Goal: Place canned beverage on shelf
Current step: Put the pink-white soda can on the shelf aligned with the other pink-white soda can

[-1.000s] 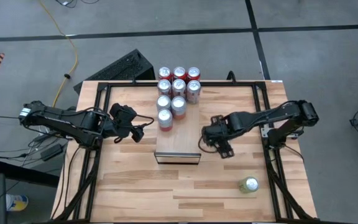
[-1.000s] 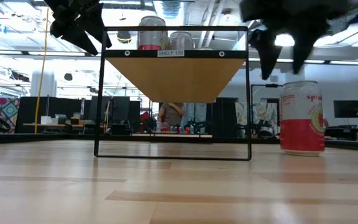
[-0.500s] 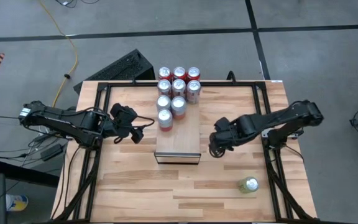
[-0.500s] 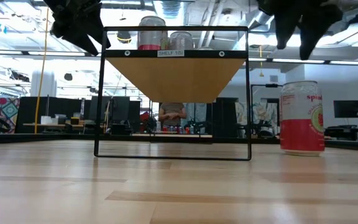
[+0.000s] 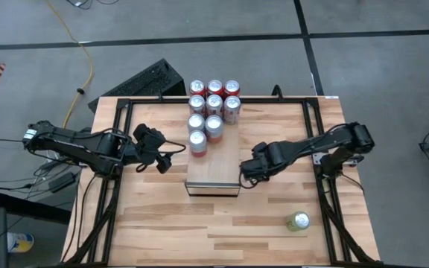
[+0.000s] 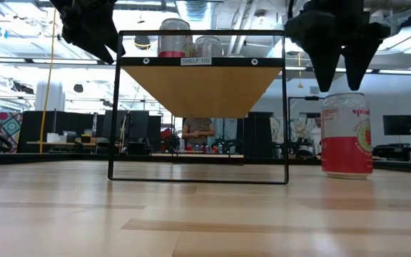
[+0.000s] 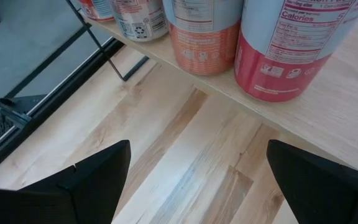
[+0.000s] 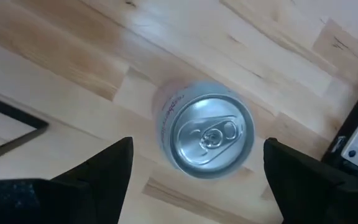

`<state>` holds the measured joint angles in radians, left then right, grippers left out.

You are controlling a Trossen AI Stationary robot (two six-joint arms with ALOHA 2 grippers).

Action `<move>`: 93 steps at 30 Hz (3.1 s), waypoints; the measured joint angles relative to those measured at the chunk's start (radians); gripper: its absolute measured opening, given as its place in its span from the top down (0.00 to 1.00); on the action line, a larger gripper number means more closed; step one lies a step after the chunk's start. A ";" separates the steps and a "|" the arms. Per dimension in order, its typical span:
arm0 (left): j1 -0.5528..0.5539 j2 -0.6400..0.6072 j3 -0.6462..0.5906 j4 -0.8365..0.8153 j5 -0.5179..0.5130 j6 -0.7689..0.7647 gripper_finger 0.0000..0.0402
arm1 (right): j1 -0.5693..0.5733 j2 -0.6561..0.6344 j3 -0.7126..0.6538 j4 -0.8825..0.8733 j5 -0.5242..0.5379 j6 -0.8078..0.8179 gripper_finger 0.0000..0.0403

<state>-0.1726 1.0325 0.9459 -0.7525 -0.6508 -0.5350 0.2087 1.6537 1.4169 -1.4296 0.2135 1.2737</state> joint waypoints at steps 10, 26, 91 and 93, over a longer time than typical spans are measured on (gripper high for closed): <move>0.000 0.000 0.000 0.001 0.000 0.001 0.10 | -0.070 -0.010 -0.090 0.054 -0.084 -0.104 0.17; 0.000 0.000 0.000 0.001 -0.002 -0.027 0.10 | -0.118 -0.007 -0.096 0.102 -0.146 -0.228 0.23; 0.000 0.000 0.000 0.002 -0.054 -0.143 0.10 | -0.223 -0.029 0.527 -0.041 0.054 -1.264 0.44; 0.000 0.000 0.000 0.002 -0.055 -0.143 0.10 | -0.211 -0.029 0.527 -0.021 0.058 -1.319 0.44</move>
<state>-0.1726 1.0325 0.9455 -0.7502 -0.7055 -0.6785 -0.0027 1.6249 1.9442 -1.4505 0.2710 -0.0457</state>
